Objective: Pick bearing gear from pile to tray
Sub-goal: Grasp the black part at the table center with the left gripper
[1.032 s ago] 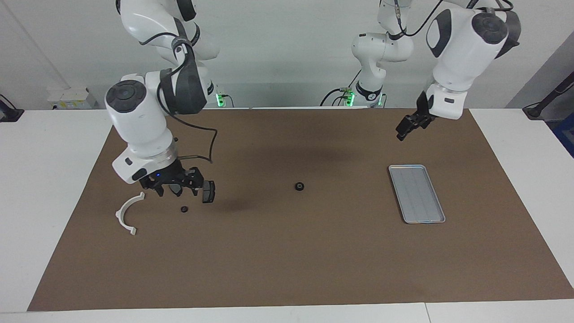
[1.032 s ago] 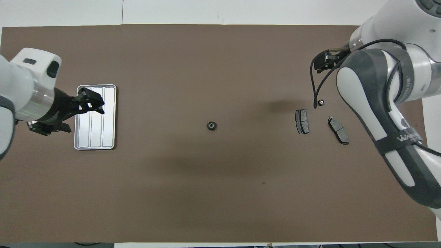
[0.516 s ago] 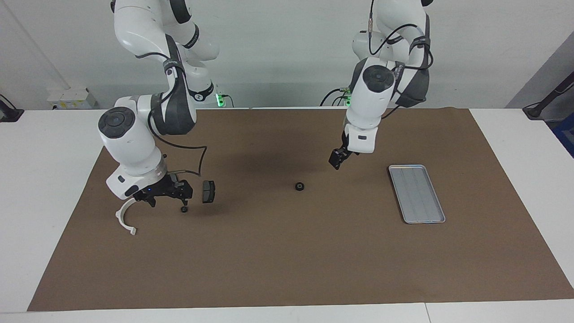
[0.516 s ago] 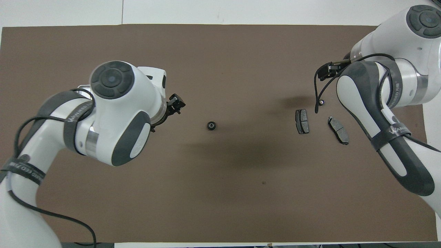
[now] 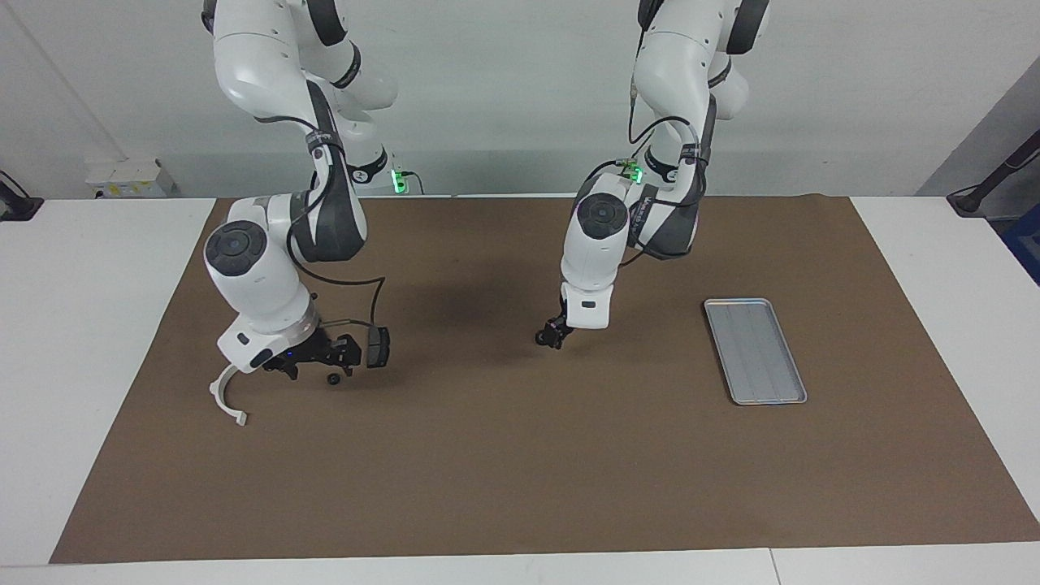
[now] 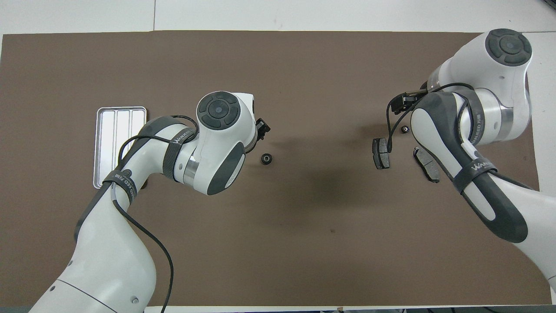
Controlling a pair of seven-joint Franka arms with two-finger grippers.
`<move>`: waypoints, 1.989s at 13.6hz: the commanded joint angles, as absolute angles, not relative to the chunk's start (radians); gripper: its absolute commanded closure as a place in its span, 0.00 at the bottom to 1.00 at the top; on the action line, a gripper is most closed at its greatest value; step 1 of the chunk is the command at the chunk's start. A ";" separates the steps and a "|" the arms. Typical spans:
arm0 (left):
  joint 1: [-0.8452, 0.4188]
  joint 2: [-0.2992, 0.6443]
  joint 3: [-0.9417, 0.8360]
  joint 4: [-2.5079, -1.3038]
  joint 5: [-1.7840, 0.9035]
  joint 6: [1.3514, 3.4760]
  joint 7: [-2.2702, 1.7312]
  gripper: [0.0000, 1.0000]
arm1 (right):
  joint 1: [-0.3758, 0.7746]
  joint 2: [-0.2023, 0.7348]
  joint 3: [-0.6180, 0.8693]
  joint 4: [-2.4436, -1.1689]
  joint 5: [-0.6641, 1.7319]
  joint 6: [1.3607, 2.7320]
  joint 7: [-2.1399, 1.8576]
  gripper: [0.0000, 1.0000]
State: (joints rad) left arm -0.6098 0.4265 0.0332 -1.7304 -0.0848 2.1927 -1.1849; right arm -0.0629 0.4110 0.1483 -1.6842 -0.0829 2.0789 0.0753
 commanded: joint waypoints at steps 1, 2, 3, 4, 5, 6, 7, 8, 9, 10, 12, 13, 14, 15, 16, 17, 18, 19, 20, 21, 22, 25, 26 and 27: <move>-0.638 0.454 0.052 -1.748 -0.109 2.270 -1.206 0.00 | -0.081 0.370 0.158 -1.793 -0.072 2.158 0.029 0.00; -0.646 0.454 0.052 -1.750 -0.110 2.270 -1.206 0.00 | -0.087 0.371 0.158 -1.805 -0.072 2.181 0.023 0.00; -0.647 0.456 0.051 -1.752 -0.109 2.282 -1.206 0.00 | -0.095 0.376 0.158 -1.821 -0.072 2.201 0.020 0.00; -0.655 0.460 0.051 -1.756 -0.109 2.299 -1.207 0.00 | -0.101 0.379 0.158 -1.835 -0.072 2.226 0.006 0.00; -0.681 0.460 0.052 -1.761 -0.110 2.293 -1.207 0.00 | -0.106 0.380 0.158 -1.850 -0.072 2.247 -0.004 0.01; -0.689 0.459 0.052 -1.770 -0.110 2.287 -1.207 0.00 | -0.113 0.380 0.158 -1.867 -0.072 2.264 -0.012 0.01; -0.702 0.457 0.052 -1.781 -0.110 2.292 -1.207 0.00 | -0.115 0.380 0.156 -1.877 -0.072 2.270 -0.018 0.02; -0.707 0.457 0.052 -1.790 -0.110 2.295 -1.209 0.00 | -0.117 0.380 0.156 -1.884 -0.072 2.270 -0.021 0.03; -0.709 0.457 0.052 -1.798 -0.110 2.286 -1.209 0.00 | -0.115 0.380 0.156 -1.893 -0.072 2.272 -0.021 0.04; -0.707 0.457 0.052 -1.802 -0.110 2.287 -1.209 0.00 | -0.115 0.380 0.158 -1.896 -0.072 2.275 -0.021 0.04; -0.710 0.457 0.054 -1.807 -0.110 2.286 -1.209 0.00 | -0.115 0.383 0.158 -1.899 -0.072 2.276 -0.021 0.04; -0.713 0.456 0.054 -1.818 -0.110 2.295 -1.209 0.00 | -0.115 0.387 0.158 -1.898 -0.072 2.278 -0.021 0.04; -0.713 0.456 0.054 -1.819 -0.110 2.298 -1.209 0.00 | -0.115 0.390 0.158 -1.899 -0.072 2.290 -0.021 0.04; -0.713 0.459 0.054 -1.819 -0.110 2.301 -1.209 0.00 | -0.114 0.394 0.158 -1.904 -0.072 2.308 -0.020 0.05; -0.712 0.462 0.055 -1.818 -0.110 2.301 -1.209 0.00 | -0.114 0.400 0.158 -1.904 -0.072 2.313 -0.021 0.05; -0.713 0.468 0.058 -1.815 -0.110 2.306 -1.209 0.00 | -0.114 0.409 0.158 -1.904 -0.072 2.315 -0.021 0.05; -0.713 0.472 0.058 -1.815 -0.110 2.307 -1.210 0.00 | -0.112 0.413 0.158 -1.904 -0.072 2.315 -0.020 0.06; -0.713 0.474 0.058 -1.812 -0.110 2.304 -1.210 0.00 | -0.110 0.413 0.158 -1.902 -0.072 2.321 -0.020 0.06; -0.713 0.474 0.058 -1.806 -0.112 2.299 -1.212 0.00 | -0.107 0.414 0.158 -1.904 -0.072 2.329 -0.018 0.06; -0.713 0.476 0.058 -1.799 -0.112 2.298 -1.213 0.02 | -0.104 0.414 0.158 -1.904 -0.072 2.329 -0.015 0.08; -0.713 0.480 0.058 -1.796 -0.112 2.298 -1.229 0.07 | -0.104 0.414 0.158 -1.904 -0.072 2.329 -0.012 0.16; -0.716 0.491 0.058 -1.795 -0.110 2.301 -1.235 0.21 | -0.104 0.416 0.158 -1.904 -0.072 2.329 -0.009 0.37; -0.727 0.494 0.060 -1.795 -0.110 2.298 -1.236 0.27 | -0.104 0.416 0.156 -1.904 -0.072 2.329 -0.009 0.47; -0.739 0.497 0.063 -1.795 -0.110 2.298 -1.236 0.37 | -0.104 0.417 0.156 -1.904 -0.072 2.329 -0.009 0.57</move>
State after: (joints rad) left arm -0.7015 0.4726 0.0427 -1.7988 -0.0963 2.2832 -1.2214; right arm -0.0973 0.4174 0.1512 -1.8896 -0.0829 2.3019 0.0074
